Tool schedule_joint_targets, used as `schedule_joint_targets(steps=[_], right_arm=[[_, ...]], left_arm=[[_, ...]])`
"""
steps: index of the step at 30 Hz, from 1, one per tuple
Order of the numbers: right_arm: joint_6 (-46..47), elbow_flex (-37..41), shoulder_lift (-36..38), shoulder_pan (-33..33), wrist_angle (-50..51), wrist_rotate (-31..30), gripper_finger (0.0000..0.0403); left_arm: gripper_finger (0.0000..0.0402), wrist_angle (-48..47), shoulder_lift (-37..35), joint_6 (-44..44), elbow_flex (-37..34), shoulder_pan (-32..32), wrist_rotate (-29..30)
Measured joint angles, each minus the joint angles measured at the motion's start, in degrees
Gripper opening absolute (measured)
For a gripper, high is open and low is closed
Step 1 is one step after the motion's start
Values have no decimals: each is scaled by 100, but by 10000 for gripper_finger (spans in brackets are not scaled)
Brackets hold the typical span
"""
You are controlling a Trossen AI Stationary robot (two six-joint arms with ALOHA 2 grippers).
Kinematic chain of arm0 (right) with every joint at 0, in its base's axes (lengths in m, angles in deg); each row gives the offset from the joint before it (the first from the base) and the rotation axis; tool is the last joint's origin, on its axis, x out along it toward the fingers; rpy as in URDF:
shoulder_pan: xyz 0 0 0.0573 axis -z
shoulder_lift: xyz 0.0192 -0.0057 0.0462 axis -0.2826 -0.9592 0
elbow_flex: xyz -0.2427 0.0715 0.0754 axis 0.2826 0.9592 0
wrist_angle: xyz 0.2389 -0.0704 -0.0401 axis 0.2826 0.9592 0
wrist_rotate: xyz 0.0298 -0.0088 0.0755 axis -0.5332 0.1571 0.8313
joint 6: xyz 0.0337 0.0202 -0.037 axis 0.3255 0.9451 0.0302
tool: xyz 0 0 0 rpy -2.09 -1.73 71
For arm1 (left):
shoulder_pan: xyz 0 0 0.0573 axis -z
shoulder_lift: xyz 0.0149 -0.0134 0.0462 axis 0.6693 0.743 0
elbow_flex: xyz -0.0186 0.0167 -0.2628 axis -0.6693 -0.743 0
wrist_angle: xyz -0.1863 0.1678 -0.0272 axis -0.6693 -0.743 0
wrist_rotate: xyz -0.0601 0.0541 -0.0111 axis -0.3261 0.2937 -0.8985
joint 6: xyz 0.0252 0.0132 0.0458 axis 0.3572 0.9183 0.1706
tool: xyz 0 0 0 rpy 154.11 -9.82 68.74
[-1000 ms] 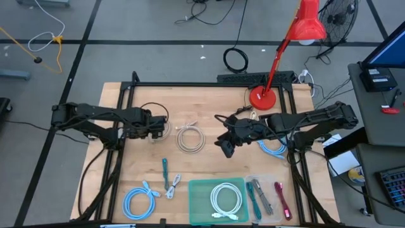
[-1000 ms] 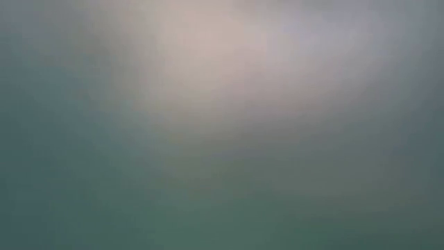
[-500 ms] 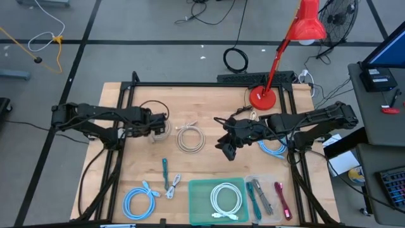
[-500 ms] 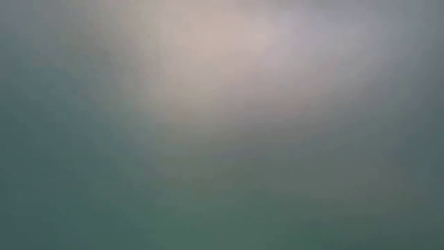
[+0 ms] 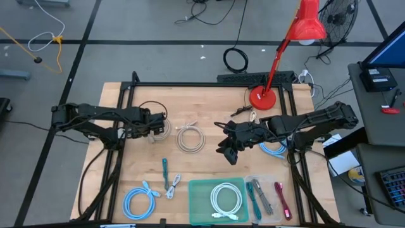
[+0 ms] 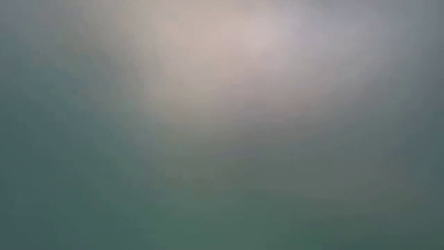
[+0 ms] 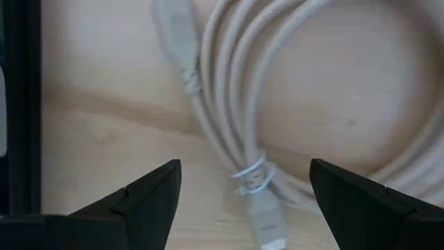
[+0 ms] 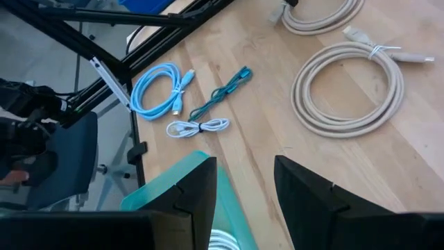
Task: Pick & Place USB Port
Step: Put the left brown hdmi cable into the green bin
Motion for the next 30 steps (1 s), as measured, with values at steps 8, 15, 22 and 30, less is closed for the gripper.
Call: schedule_joint_targets(steps=[8, 15, 22, 30], right_arm=[[-44, 0, 0, -1, 0, 5, 134], [-42, 0, 0, -1, -25, 5, 134], [35, 0, 2, -1, -48, 5, 134], [70, 0, 2, -10, -46, 5, 134]], left_arm=[[319, 635, 0, -145, -410, 15, -54], [254, 821, 0, -1, -412, -230, 171], [70, 1203, -2, 761, -412, -498, 147], [17, 1449, -23, 1058, -347, -458, -56]])
